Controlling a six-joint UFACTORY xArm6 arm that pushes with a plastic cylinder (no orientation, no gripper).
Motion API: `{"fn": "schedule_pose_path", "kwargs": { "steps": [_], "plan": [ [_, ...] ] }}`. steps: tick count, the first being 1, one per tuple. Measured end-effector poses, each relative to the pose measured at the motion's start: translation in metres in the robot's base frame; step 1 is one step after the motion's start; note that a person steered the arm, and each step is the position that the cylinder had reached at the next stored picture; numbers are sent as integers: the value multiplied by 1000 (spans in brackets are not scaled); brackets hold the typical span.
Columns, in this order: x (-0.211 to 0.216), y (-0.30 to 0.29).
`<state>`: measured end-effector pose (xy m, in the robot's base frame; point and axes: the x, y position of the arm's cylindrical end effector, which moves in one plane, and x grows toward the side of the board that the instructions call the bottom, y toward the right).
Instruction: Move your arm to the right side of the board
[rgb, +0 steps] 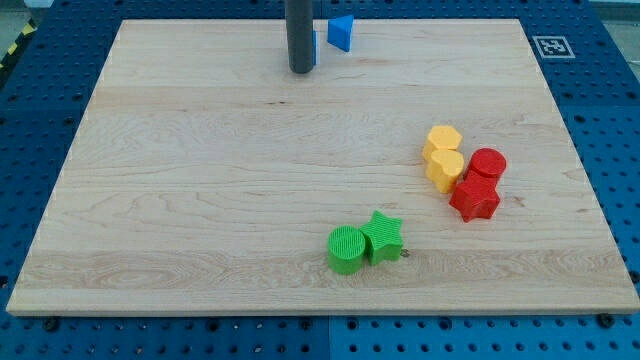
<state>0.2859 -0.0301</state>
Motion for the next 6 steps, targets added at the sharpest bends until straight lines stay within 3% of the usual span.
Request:
{"fn": "schedule_pose_path", "kwargs": {
  "steps": [2,3,4,6],
  "plan": [
    [-28,0],
    [-12,0],
    [32,7],
    [53,127]
  ]
}}
